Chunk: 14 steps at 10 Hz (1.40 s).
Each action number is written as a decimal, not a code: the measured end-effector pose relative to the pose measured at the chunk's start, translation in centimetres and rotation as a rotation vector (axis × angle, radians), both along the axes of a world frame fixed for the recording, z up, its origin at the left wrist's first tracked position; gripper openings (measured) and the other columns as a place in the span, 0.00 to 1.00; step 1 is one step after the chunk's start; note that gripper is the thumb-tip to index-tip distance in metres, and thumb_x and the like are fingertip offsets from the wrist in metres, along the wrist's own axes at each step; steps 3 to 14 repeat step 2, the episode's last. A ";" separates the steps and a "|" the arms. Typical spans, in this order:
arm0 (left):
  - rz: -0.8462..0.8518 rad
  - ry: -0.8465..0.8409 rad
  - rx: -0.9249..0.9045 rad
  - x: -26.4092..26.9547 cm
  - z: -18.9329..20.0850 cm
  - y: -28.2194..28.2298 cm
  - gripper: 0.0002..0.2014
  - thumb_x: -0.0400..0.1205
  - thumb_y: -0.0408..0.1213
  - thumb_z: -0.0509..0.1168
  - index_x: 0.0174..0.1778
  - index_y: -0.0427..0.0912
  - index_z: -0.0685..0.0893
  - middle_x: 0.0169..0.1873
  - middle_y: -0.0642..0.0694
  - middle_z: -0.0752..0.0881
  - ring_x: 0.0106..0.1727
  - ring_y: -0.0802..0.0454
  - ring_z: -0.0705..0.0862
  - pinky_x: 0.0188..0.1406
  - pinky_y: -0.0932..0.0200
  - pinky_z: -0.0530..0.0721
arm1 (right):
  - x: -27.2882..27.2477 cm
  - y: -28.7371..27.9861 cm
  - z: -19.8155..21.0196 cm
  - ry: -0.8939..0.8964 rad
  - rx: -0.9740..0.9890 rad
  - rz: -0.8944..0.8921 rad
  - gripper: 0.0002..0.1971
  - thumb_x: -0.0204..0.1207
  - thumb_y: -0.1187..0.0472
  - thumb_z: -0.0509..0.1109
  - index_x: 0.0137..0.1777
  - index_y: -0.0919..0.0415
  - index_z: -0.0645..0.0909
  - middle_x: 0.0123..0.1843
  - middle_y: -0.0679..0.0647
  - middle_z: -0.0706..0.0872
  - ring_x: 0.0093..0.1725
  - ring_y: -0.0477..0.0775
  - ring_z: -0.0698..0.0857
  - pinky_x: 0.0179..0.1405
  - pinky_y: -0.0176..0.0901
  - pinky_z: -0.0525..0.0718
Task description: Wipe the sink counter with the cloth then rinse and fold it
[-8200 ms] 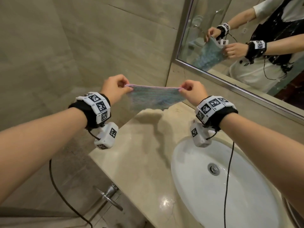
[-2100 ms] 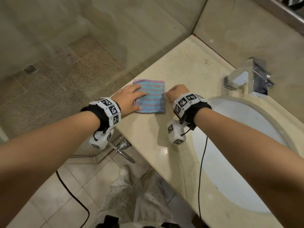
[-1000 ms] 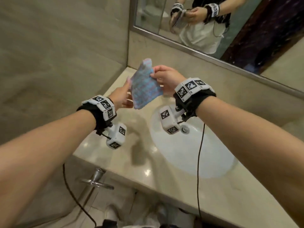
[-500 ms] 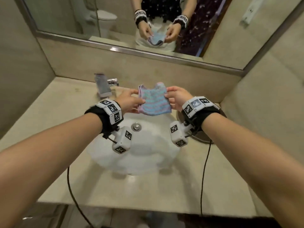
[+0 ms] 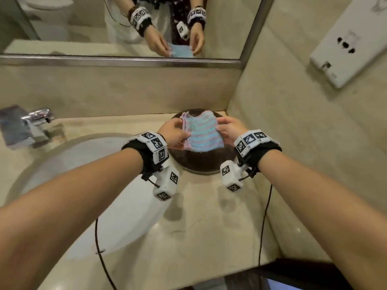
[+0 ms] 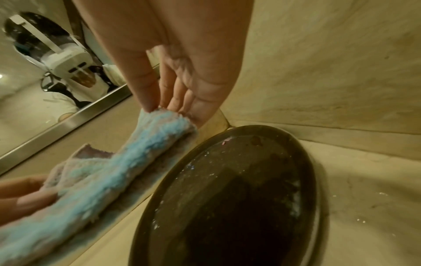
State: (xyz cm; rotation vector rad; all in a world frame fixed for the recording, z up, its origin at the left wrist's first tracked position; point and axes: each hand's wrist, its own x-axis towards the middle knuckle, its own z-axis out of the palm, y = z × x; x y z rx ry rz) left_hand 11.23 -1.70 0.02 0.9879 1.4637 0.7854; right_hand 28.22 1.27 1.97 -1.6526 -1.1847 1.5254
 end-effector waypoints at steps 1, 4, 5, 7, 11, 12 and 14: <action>-0.052 0.013 0.022 1.1 -0.4 1.6 0.19 0.79 0.24 0.64 0.66 0.37 0.74 0.50 0.40 0.82 0.42 0.46 0.84 0.30 0.55 0.89 | 0.9 0.7 -0.2 0.026 0.012 -0.075 0.16 0.79 0.80 0.55 0.60 0.65 0.74 0.37 0.56 0.79 0.35 0.50 0.80 0.33 0.36 0.85; -0.047 0.034 0.013 1.1 -1.6 3.2 0.24 0.77 0.27 0.67 0.69 0.39 0.71 0.49 0.40 0.84 0.41 0.44 0.84 0.37 0.49 0.88 | 1.7 1.9 -0.9 -0.031 -0.038 -0.083 0.20 0.79 0.77 0.58 0.71 0.70 0.73 0.53 0.67 0.84 0.54 0.66 0.85 0.57 0.51 0.84; -0.047 0.034 0.013 1.1 -1.6 3.2 0.24 0.77 0.27 0.67 0.69 0.39 0.71 0.49 0.40 0.84 0.41 0.44 0.84 0.37 0.49 0.88 | 1.7 1.9 -0.9 -0.031 -0.038 -0.083 0.20 0.79 0.77 0.58 0.71 0.70 0.73 0.53 0.67 0.84 0.54 0.66 0.85 0.57 0.51 0.84; -0.047 0.034 0.013 1.1 -1.6 3.2 0.24 0.77 0.27 0.67 0.69 0.39 0.71 0.49 0.40 0.84 0.41 0.44 0.84 0.37 0.49 0.88 | 1.7 1.9 -0.9 -0.031 -0.038 -0.083 0.20 0.79 0.77 0.58 0.71 0.70 0.73 0.53 0.67 0.84 0.54 0.66 0.85 0.57 0.51 0.84; -0.047 0.034 0.013 1.1 -1.6 3.2 0.24 0.77 0.27 0.67 0.69 0.39 0.71 0.49 0.40 0.84 0.41 0.44 0.84 0.37 0.49 0.88 | 1.7 1.9 -0.9 -0.031 -0.038 -0.083 0.20 0.79 0.77 0.58 0.71 0.70 0.73 0.53 0.67 0.84 0.54 0.66 0.85 0.57 0.51 0.84; -0.047 0.034 0.013 1.1 -1.6 3.2 0.24 0.77 0.27 0.67 0.69 0.39 0.71 0.49 0.40 0.84 0.41 0.44 0.84 0.37 0.49 0.88 | 1.7 1.9 -0.9 -0.031 -0.038 -0.083 0.20 0.79 0.77 0.58 0.71 0.70 0.73 0.53 0.67 0.84 0.54 0.66 0.85 0.57 0.51 0.84; -0.047 0.034 0.013 1.1 -1.6 3.2 0.24 0.77 0.27 0.67 0.69 0.39 0.71 0.49 0.40 0.84 0.41 0.44 0.84 0.37 0.49 0.88 | 1.7 1.9 -0.9 -0.031 -0.038 -0.083 0.20 0.79 0.77 0.58 0.71 0.70 0.73 0.53 0.67 0.84 0.54 0.66 0.85 0.57 0.51 0.84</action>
